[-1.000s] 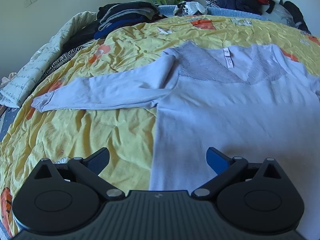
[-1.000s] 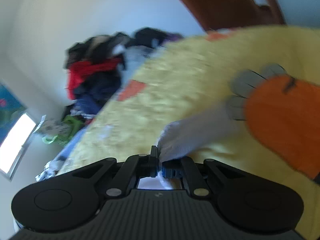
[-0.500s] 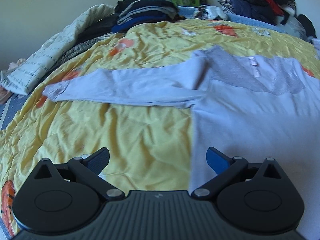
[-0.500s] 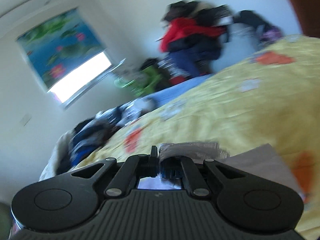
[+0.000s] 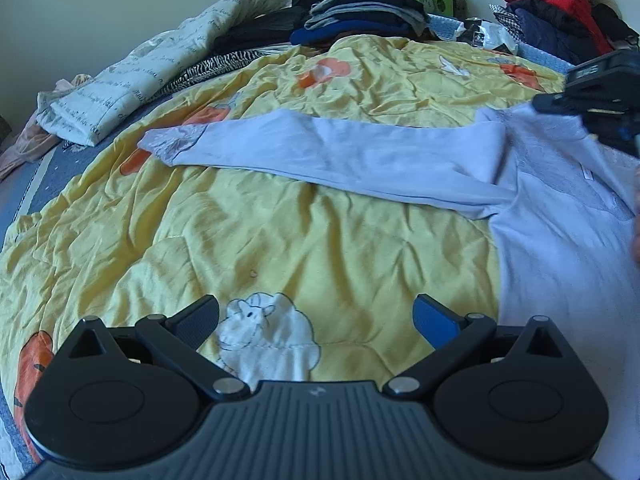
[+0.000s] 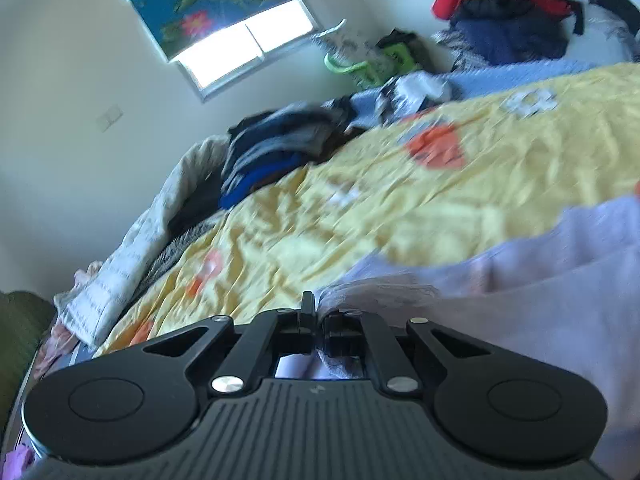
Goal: Fold small clothes
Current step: 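Carry the held sleeve across the top's body with the right tool, then lay the sleeve on the body and open the right tool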
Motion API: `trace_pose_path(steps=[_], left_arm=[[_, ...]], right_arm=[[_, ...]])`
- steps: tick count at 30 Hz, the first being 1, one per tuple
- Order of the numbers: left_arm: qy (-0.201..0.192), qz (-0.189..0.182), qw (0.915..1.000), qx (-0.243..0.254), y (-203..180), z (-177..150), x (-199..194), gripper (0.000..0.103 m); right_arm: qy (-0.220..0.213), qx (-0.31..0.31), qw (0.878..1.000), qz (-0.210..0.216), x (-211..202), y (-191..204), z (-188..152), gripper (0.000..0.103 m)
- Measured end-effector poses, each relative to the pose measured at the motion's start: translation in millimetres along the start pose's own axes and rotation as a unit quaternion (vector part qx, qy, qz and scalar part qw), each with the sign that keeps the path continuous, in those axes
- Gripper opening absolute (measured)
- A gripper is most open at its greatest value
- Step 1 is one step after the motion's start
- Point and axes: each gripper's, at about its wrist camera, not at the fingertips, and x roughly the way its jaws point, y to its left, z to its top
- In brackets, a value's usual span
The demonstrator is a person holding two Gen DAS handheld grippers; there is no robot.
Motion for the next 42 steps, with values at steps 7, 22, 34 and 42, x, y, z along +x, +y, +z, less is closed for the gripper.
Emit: trace_pose_path(steps=[7,22,34,42], left_arm=[[0.006,0.003,1.0000,-0.001,5,-3,4,0.103],[0.029,0.020,0.9973,-0.064,37,3,18,0.103],[-0.001,-0.010,0.9803,-0.197,95,24,23,0.103],[0.011,0.033,0.9917,-0.124,67,29,30,0.103]], right_arm=[[0.043,-0.008,0.999,0.032,39,23,-20,0.010],[0.069,0.010,0.994,0.088,34,32,-33,0.073],[0.148,-0.019,0.987,0.065,43,36,-38,0.075],[0.084,-0.183,0.979,-0.017,-12,69,-49,0.096]])
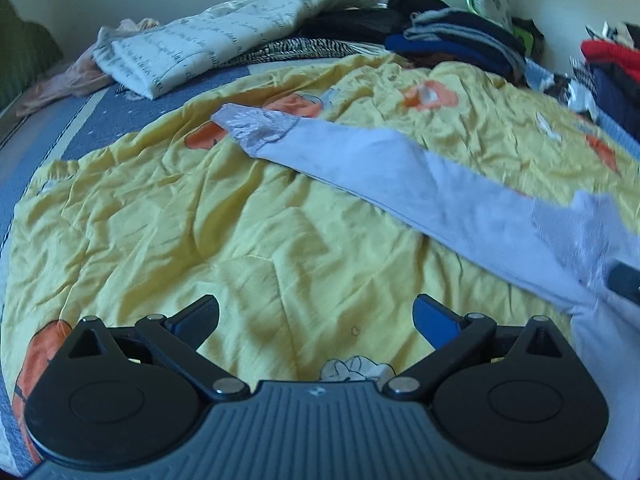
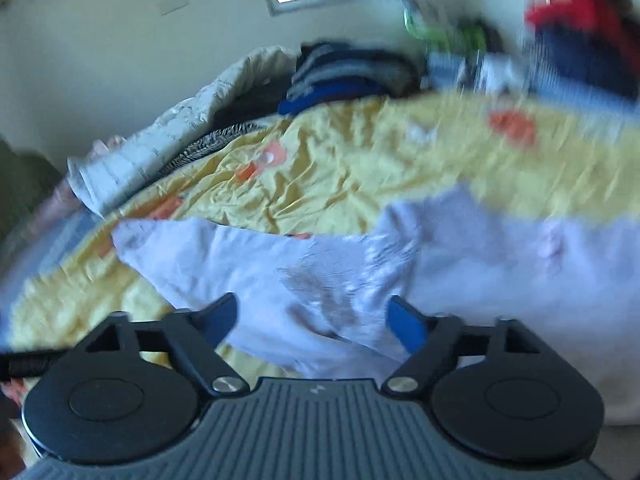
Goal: Fold small clothes
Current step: 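Lay the sleeve on the body and open the right tool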
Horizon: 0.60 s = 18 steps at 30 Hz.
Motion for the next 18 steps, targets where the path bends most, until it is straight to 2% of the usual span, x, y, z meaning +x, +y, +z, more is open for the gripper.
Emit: trace_pose_path(steps=[3,9,13,18], left_arm=[[-0.001,0.008,1.0000,0.001,-2,-1,4,0.103],[0.003,0.016,0.9999,0.002,-3,-1,12,0.103],[0.006,0.019,0.9998,0.003,-2,-1,17,0.103],[0.009,0.025,0.9996,0.005,-3,0,22,0.103]], right_arm=[[-0.013,-0.028,0.999,-0.039,-33,-1,-19,0.097],[-0.017,-0.020,0.992,-0.120,-82,-33,-61,0.102],[-0.005,0.008,0.989,-0.150,-99,-56,-89,0.102],[0.012,0.008,0.982,-0.189,-102,-73,-114,0.102]])
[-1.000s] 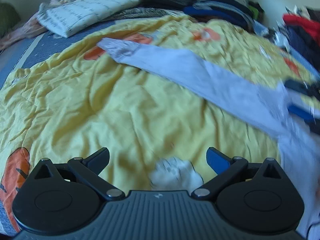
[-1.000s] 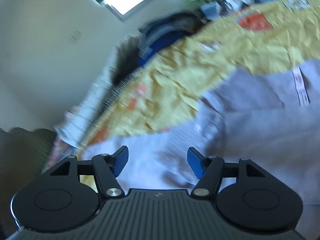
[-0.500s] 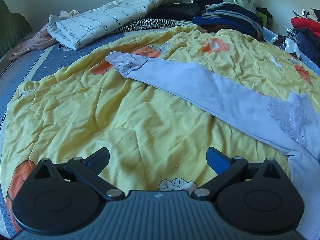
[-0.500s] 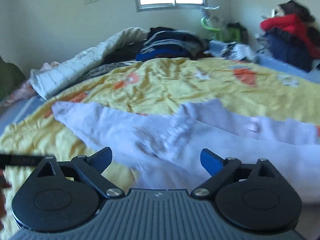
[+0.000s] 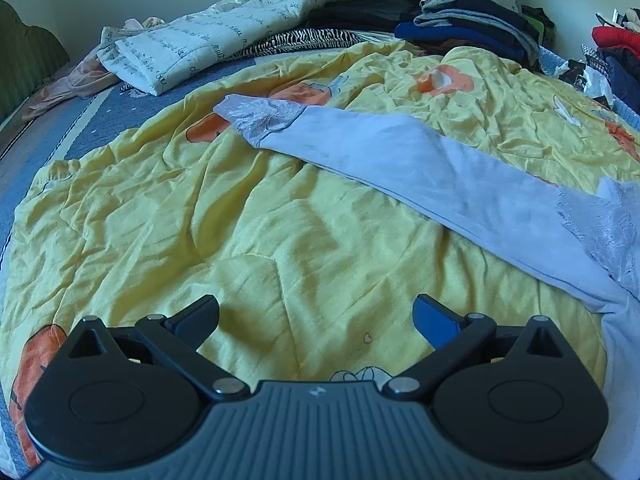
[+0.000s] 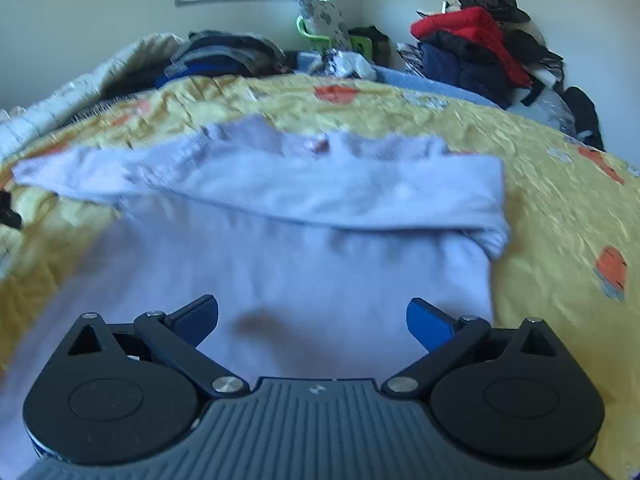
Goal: Fold small clothes
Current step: 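Lay the sleeve on the body and open the right tool, then grasp the lace cuff of the other sleeve with the left tool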
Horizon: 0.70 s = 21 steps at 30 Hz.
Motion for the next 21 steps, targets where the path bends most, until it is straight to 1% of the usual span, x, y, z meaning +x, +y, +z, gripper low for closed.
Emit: trace_pose_path(steps=[2,5,8,11,13,15,16,17,18,19,21], left_arm=[[0.002,0.001,1.0000,0.000,0,0,2,0.103],[0.001,0.002,1.0000,0.003,-1,0,4,0.103],[-0.001,0.002,1.0000,0.004,0,2,8,0.103],[0.000,-0.007,1.0000,0.002,5,12,15,0.103],[-0.004,-0.018,0.9996,-0.023,17,24,21,0.103],[-0.010,-0.046,0.9967,-0.067,34,37,27,0.103],[-0.010,-0.069,0.9932,-0.094,44,44,31,0.103],[-0.006,-0.097,0.9876,-0.124,53,50,37,0.103],[0.003,-0.127,0.9798,-0.154,63,56,45,0.103],[0.018,-0.157,0.9698,-0.185,72,61,55,0.103],[0.050,-0.220,0.9431,-0.245,87,68,78,0.103]], right_arm=[[0.007,0.012,1.000,0.001,6,-4,-3,0.102],[0.002,0.026,1.000,0.004,9,-7,-7,0.103],[-0.003,0.014,1.000,-0.002,12,-4,-11,0.103],[-0.009,0.011,1.000,-0.003,12,-2,-12,0.103],[-0.010,0.015,1.000,0.001,11,-4,-12,0.103],[-0.010,0.014,1.000,0.002,12,-4,-12,0.103],[-0.010,0.013,1.000,0.003,12,-4,-12,0.103],[-0.010,0.013,1.000,0.004,12,-4,-12,0.103],[-0.010,0.014,1.000,0.005,12,-4,-12,0.103],[-0.011,0.014,1.000,0.006,12,-4,-12,0.103],[-0.012,0.016,1.000,0.008,12,-5,-13,0.103]])
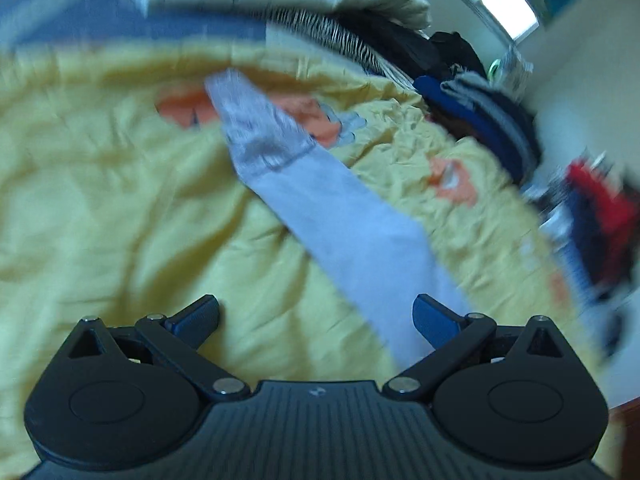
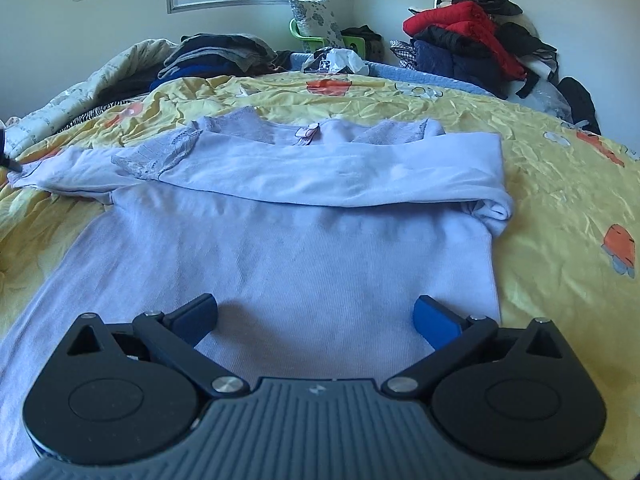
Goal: Fold small clothes
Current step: 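Grasp the lace cuff of the other sleeve with the left tool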
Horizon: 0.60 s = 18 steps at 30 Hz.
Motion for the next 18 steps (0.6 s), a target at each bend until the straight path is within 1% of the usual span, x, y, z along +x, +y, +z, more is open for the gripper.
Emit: trace_pose_path(steps=[1,3,5,7,9,11,12,14,15,16,17,18], left_arm=[[0.007,-0.023,0.9992,-0.032,9,6,6,0.103],[0.004,-0.062,0.9940,-0.090,27,14,15,0.103],[-0.001,-0.097,0.9847,-0.144,42,21,25,0.103],[-0.010,-0.133,0.9718,-0.195,55,26,35,0.103],[-0.023,-0.165,0.9602,-0.224,61,32,42,0.103],[-0.039,-0.195,0.9505,-0.239,62,37,48,0.103],[-0.045,-0.201,0.9474,-0.245,62,41,50,0.103],[-0.053,-0.199,0.9454,-0.252,60,48,57,0.101],[-0.056,-0.197,0.9457,-0.253,59,52,60,0.098],[-0.057,-0.192,0.9474,-0.250,58,56,63,0.084],[-0.056,-0.186,0.9491,-0.248,57,60,67,0.063],[-0.053,-0.180,0.9505,-0.248,57,61,70,0.052]], right_arm=[[-0.001,0.001,1.000,0.001,0,-1,0,0.103],[-0.002,0.002,1.000,0.002,0,-1,-1,0.103],[-0.003,0.005,1.000,0.005,-1,-2,-1,0.103],[-0.004,0.007,1.000,0.006,-1,-3,-1,0.103],[-0.005,0.007,1.000,0.006,-1,-2,-1,0.103],[-0.004,0.006,1.000,0.006,-1,-3,-1,0.103],[-0.004,0.006,1.000,0.006,-1,-3,-1,0.103],[-0.004,0.006,1.000,0.006,-1,-3,-1,0.103],[-0.004,0.006,1.000,0.005,-1,-2,-1,0.103],[-0.004,0.006,1.000,0.005,-1,-3,-1,0.103],[-0.004,0.005,1.000,0.005,-1,-2,-1,0.103],[-0.004,0.005,1.000,0.005,-1,-2,-1,0.103]])
